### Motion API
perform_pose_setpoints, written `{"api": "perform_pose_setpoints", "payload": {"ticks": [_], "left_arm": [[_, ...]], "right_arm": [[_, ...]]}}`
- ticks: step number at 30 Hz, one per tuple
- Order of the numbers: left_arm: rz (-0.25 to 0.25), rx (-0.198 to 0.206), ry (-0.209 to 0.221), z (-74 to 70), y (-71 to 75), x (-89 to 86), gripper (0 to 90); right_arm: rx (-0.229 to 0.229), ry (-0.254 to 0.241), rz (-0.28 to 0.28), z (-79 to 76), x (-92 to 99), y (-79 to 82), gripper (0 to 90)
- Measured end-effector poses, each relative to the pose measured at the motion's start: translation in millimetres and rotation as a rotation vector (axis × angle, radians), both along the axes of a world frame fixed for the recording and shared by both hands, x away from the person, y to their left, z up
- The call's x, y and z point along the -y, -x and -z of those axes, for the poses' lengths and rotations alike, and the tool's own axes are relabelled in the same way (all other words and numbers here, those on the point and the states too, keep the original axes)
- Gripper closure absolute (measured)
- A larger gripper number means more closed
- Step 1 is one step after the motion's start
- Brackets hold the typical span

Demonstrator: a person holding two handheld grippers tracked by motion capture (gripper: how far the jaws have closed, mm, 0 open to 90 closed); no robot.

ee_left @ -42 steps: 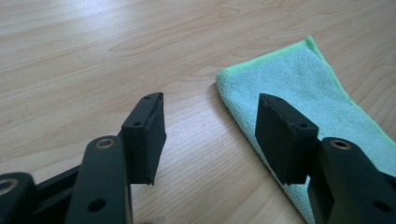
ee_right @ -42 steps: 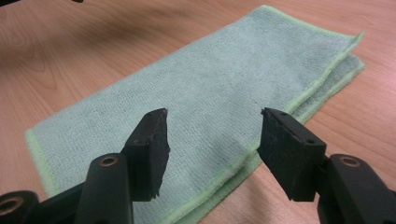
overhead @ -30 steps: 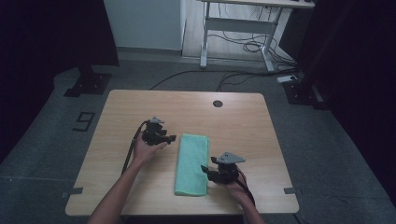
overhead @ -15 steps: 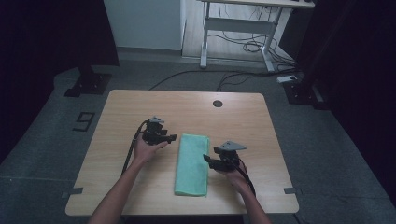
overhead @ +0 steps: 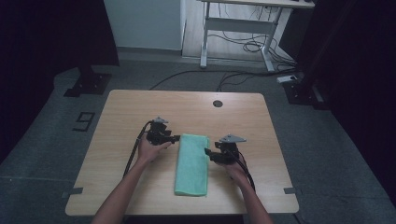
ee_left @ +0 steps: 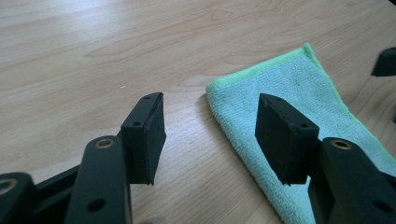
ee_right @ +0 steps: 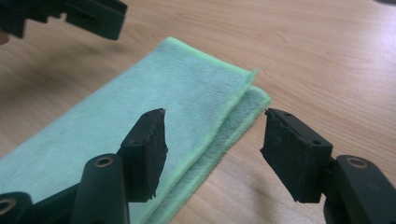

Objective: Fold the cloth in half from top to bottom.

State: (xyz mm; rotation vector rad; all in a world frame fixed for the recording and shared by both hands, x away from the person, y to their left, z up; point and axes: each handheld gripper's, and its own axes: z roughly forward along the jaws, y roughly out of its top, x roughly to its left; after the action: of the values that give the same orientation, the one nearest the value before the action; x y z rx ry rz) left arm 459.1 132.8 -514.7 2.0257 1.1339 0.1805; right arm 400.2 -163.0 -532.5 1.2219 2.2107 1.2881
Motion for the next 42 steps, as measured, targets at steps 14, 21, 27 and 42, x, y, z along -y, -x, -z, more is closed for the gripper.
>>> {"api": "perform_pose_setpoints", "payload": {"ticks": [14, 21, 27, 42], "left_arm": [[0.003, -0.01, -0.008, 9.7, -6.9, 9.9, 43.8], [0.011, -0.015, -0.009, 12.0, -8.3, 16.3, 43.9], [0.011, -0.023, -0.014, 16.3, -10.7, 19.4, 44.0], [0.018, -0.022, -0.024, 18.7, -10.0, 23.6, 44.2]], "right_arm": [[-0.038, 0.005, 0.034, 0.4, -3.8, -28.2, 41.4], [-0.047, 0.028, 0.046, 4.6, -11.8, -40.3, 43.0], [-0.033, 0.062, 0.061, 6.7, -16.8, -44.4, 46.4], [-0.028, 0.123, 0.066, 13.7, -18.0, -46.5, 52.2]]}}
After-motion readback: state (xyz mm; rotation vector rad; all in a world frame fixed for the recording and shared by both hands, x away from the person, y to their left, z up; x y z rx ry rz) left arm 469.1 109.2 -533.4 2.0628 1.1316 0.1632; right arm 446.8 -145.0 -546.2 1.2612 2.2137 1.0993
